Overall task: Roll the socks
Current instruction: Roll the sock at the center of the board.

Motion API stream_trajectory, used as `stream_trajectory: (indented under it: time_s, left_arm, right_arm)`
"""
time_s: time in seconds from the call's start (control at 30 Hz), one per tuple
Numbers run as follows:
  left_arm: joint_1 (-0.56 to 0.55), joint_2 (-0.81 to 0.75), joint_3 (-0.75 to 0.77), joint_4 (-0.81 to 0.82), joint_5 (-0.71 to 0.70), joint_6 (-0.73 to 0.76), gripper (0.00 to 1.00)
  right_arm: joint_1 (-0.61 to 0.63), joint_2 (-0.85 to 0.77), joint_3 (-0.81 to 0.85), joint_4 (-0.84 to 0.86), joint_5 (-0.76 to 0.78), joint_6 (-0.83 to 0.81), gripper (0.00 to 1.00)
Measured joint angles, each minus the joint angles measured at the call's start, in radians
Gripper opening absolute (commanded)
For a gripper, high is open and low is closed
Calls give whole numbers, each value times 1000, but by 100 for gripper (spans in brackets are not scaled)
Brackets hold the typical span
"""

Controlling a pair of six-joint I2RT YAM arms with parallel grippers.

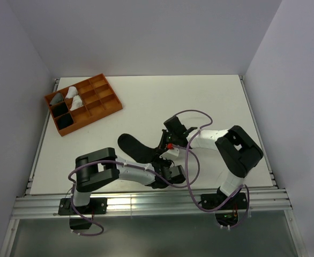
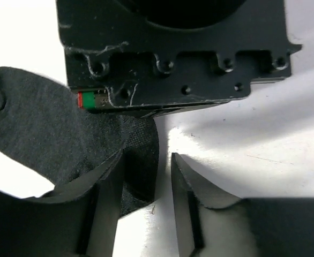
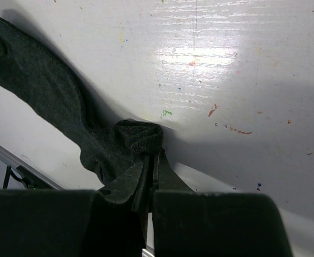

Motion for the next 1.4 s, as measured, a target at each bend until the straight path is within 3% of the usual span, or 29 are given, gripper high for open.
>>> stream_trajectory:
  time_s: [0.2, 0.23, 0.3, 0.4, 0.57, 0.63, 0.8, 0.93, 1.13, 1.4]
  left_arm:
    - [3, 12, 13, -87, -13, -63, 22]
    - [3, 13, 14, -95, -14, -71, 12]
    - [5, 13, 15, -110, -18, -91, 0]
    - [9, 11, 14, -122, -19, -102, 0]
    - [31, -54, -37, -75, 42, -98, 0]
    - [57, -119, -84, -26, 115, -91, 0]
    - [155, -273, -185, 54, 308, -80, 0]
    - [208, -344, -241, 114, 452, -93, 0]
    - [264, -404, -331, 204, 630, -173, 0]
    - [362, -502, -480, 325, 756, -359, 0]
  right_arm:
    - [-1, 3, 0, 5, -12, 1, 0]
    - [-1, 3, 0, 6, -15, 1, 0]
    - [-3, 3, -1, 10, -23, 2, 0]
    - [-14, 3, -20, 49, -42, 11, 0]
    - [-43, -23, -89, 144, -90, 33, 19]
    - [-48, -52, -124, 180, -100, 42, 28]
    - [-68, -181, -201, 272, -81, 56, 33]
    - [-76, -286, -261, 357, -43, 79, 44]
    - [-77, -331, -323, 438, -21, 102, 46]
    - [-47, -317, -370, 452, -19, 130, 46]
